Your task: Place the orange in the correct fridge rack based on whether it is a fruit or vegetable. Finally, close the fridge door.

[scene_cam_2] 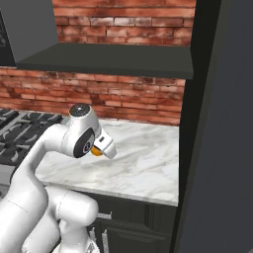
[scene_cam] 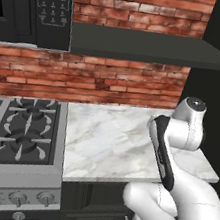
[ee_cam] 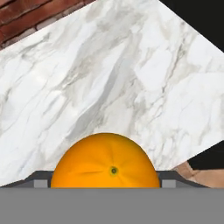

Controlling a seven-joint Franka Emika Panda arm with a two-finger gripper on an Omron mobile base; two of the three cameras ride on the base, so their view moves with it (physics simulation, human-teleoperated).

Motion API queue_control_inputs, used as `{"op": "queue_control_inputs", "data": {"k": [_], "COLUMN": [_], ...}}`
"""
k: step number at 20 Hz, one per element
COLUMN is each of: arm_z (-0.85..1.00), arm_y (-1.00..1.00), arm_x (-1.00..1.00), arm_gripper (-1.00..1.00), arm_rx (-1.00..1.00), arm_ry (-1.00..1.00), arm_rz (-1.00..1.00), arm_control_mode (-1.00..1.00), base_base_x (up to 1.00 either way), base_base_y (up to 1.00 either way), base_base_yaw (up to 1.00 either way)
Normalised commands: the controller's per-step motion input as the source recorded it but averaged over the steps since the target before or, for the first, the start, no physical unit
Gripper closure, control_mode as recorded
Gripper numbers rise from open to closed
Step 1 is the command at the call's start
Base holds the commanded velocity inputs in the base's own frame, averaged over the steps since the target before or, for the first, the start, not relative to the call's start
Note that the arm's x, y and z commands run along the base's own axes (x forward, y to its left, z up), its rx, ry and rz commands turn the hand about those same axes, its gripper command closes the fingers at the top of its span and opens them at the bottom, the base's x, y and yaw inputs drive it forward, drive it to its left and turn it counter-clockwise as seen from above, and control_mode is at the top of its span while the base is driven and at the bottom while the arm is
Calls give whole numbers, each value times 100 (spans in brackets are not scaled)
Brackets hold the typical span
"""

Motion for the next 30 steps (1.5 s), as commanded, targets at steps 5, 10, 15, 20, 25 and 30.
{"op": "queue_control_inputs", "data": {"k": [5, 10, 15, 20, 25, 30], "arm_z": [78, 47, 1, 0, 0, 0], "arm_y": [54, 27, 0, 0, 0, 0], "arm_x": [-34, -16, 0, 0, 0, 0], "arm_gripper": [100, 100, 100, 100, 100, 100], "arm_rx": [3, 0, 0, 0, 0, 0], "arm_ry": [5, 4, -1, 0, 0, 0], "arm_rz": [4, 3, 0, 0, 0, 0], "arm_control_mode": [-100, -100, 100, 100, 100, 100], "base_base_x": [0, 0, -11, -86, -95, -90], "base_base_y": [0, 0, -1, -22, -28, -30], "base_base_yaw": [0, 0, 0, 0, 0, 0]}}
